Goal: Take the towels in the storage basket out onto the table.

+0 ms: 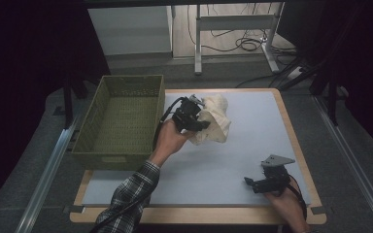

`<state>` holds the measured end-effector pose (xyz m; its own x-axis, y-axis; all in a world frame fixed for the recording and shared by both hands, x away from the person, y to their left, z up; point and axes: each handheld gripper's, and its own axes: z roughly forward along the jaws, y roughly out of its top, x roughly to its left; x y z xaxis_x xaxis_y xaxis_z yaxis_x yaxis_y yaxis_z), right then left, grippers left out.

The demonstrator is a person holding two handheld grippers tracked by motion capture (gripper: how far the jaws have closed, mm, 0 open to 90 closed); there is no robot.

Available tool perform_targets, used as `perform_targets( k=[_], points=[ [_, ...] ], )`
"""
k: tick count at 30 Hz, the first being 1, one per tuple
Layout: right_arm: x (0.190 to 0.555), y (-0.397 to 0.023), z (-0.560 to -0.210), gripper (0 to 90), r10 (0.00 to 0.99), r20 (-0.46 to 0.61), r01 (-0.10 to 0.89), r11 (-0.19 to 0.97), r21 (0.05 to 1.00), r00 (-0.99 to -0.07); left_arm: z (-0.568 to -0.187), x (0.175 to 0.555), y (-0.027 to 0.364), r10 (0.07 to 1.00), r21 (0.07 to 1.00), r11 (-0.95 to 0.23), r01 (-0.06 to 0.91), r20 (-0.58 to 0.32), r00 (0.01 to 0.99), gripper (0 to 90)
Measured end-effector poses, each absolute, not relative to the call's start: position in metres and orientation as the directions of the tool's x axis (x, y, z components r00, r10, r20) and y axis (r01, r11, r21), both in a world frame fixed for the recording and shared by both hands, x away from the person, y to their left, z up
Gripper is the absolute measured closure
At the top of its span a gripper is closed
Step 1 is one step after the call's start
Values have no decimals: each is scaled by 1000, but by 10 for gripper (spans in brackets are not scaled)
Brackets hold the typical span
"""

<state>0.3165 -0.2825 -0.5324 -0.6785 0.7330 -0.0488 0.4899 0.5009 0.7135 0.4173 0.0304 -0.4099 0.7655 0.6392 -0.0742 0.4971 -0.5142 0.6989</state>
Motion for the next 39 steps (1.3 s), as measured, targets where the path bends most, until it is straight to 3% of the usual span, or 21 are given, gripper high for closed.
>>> perform_targets(
  k=[7,20,24,30,34,39],
  points=[
    [317,-283,-532,63,734,-49,490,500,714,-677,-441,416,17,630,679,-519,520,-108,769,695],
    [316,-282,-532,63,734,-48,491,500,713,-677,-493,413,8,660,634,-544,550,-82,747,662],
    [316,-283,-532,63,734,-50,491,502,712,-678,-507,413,8,667,629,-547,552,-70,742,573],
    [316,-283,-532,63,734,-49,492,501,712,-677,-511,408,14,668,663,-532,526,-53,742,295],
    [316,-282,-532,63,735,-48,492,500,712,-677,-504,398,24,678,694,-498,520,-63,733,234],
    [316,-282,-532,63,734,-50,492,502,712,-677,-499,382,34,677,713,-497,495,-38,735,224]
  ],
)
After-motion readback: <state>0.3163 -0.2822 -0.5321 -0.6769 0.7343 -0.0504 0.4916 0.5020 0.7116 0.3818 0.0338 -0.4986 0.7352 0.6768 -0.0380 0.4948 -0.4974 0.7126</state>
